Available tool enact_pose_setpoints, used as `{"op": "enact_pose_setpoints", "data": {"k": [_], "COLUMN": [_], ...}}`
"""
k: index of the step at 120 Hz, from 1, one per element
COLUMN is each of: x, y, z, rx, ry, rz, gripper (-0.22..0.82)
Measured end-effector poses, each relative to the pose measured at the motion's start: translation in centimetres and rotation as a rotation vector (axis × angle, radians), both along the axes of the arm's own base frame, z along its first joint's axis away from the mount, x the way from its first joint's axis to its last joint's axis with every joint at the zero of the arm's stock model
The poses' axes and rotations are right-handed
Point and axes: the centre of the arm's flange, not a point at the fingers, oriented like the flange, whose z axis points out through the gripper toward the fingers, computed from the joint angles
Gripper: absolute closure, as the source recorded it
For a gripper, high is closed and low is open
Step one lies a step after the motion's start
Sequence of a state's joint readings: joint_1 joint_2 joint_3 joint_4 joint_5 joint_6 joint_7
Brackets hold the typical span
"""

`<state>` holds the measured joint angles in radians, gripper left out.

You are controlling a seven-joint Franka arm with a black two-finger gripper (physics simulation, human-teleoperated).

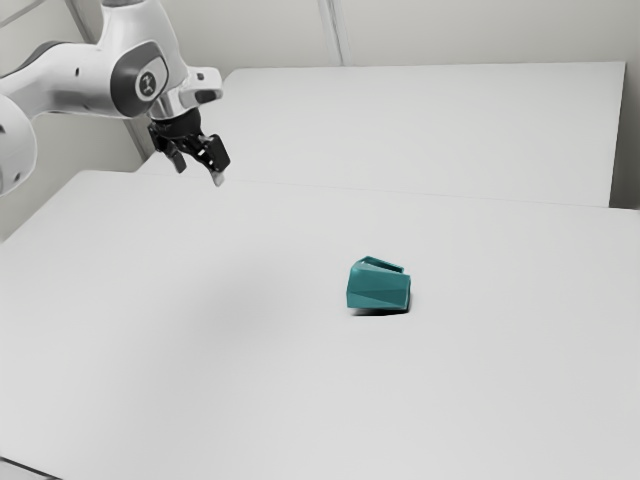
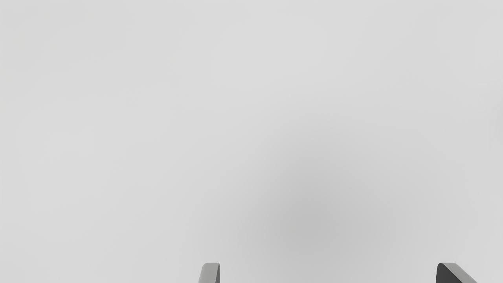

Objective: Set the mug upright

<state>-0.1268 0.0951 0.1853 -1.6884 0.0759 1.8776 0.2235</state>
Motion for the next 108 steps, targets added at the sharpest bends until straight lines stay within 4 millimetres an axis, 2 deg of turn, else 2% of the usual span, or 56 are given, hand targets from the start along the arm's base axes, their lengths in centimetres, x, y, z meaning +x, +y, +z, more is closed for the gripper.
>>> {"op": "enact_pose_setpoints", "data": {"k": [15,24,34,44,51,60,89,108], "x": [-0.3,-0.8,-2.0,-2.7,-3.2,-3.4,-2.7,-2.5], "y": [0.4,-0.5,-0.8,0.5,1.5,2.0,0.7,-0.1], "z": [-0.3,-1.1,-4.0,-6.8,-9.9,-12.8,-19.2,-22.6], "rx": [-0.033,-0.083,-0.214,-0.341,-0.439,-0.535,-0.746,-0.852], "ry": [0.005,0.021,0.077,0.117,0.163,0.2,0.278,0.32], "rz": [0.012,0.013,0.053,0.117,0.174,0.219,0.236,0.19], "gripper": [0.0,0.0,0.0,0.0,0.0,0.0,0.0,0.0]}}
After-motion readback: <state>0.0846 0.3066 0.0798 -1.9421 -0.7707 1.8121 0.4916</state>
